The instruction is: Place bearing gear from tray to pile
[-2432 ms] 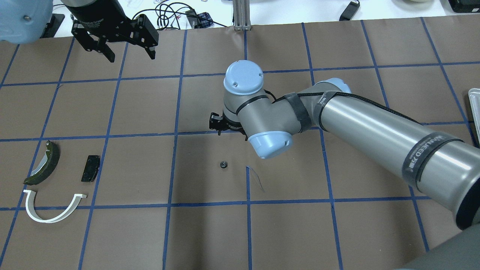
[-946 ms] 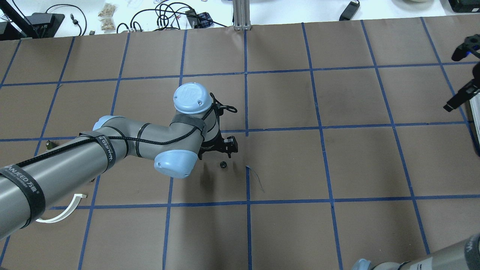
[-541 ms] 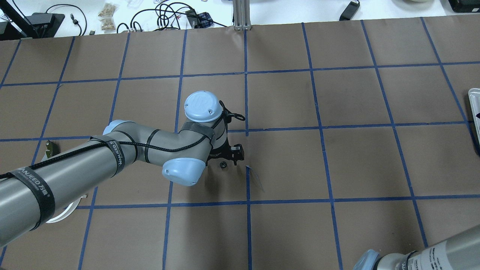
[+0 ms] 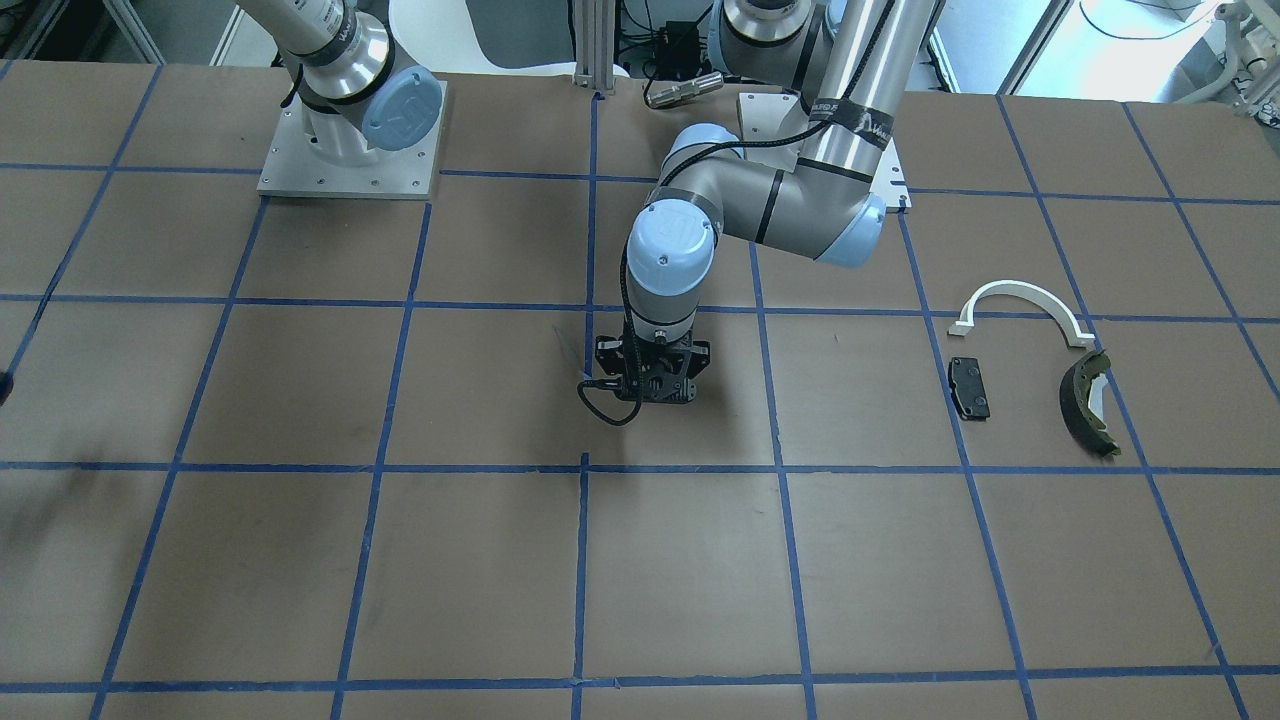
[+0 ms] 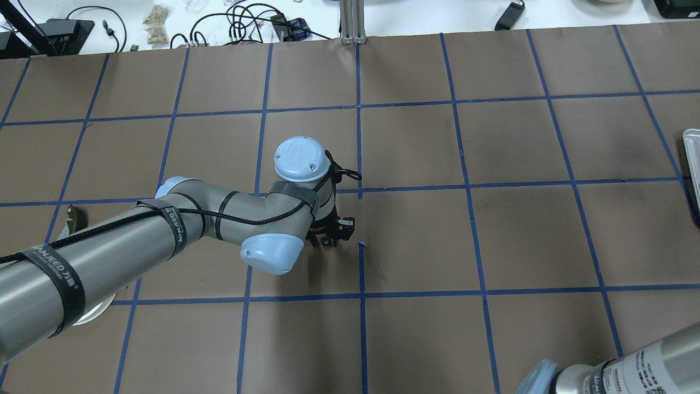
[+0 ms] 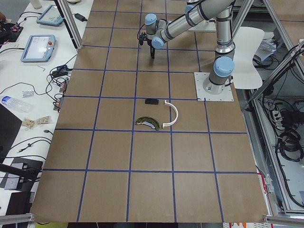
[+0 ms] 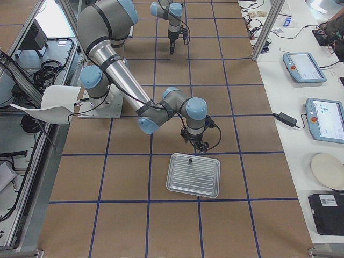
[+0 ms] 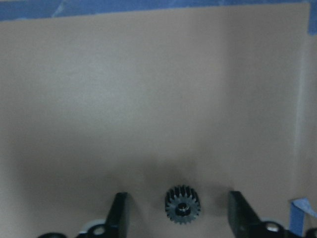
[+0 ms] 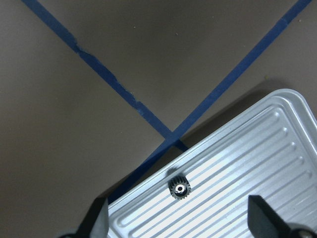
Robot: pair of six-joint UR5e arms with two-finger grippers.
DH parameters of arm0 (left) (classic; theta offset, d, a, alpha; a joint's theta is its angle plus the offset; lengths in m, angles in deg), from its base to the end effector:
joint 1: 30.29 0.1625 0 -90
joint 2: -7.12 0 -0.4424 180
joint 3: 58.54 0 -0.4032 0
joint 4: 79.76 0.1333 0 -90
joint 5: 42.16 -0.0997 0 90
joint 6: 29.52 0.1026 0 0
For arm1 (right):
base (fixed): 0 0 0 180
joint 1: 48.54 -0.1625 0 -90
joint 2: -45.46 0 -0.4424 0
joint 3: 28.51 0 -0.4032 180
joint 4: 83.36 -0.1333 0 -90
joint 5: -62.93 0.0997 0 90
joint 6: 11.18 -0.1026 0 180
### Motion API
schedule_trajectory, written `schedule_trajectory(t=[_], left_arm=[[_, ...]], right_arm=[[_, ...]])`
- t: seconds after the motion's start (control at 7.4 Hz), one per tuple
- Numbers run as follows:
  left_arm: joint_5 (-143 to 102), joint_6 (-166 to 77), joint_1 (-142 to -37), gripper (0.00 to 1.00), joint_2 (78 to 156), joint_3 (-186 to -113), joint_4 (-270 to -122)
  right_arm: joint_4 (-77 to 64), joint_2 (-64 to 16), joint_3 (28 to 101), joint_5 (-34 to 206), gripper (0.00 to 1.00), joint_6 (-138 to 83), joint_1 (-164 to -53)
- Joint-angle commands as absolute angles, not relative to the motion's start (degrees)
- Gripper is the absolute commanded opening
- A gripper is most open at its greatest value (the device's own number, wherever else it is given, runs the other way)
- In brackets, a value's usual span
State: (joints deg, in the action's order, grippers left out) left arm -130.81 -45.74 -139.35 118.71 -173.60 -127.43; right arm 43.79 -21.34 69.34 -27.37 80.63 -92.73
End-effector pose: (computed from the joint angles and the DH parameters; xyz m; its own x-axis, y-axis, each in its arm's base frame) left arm -0.3018 -0.4578 0.1709 -0.9988 0.0486 0.0015 0.0486 0.9957 0.0789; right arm -0.3590 -0.5342 0.2697 -0.6906 -0.7154 0.1060 -0.7188 0.6952 0.0086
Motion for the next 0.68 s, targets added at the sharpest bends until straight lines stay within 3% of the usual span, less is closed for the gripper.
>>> schedule_trajectory(t=[0.0, 0.54], left_arm=[[-130.84, -45.52, -139.36, 0.00, 118.13, -173.50, -127.31], [-131.62, -42.63, -134.20, 0.00, 114.10, -173.06, -130.98]], right_arm=[[44.25, -20.38, 69.31, -27.16, 1.00, 82.51, -92.22], [46.01, -16.42, 69.22, -26.72, 1.00, 95.22, -89.24]])
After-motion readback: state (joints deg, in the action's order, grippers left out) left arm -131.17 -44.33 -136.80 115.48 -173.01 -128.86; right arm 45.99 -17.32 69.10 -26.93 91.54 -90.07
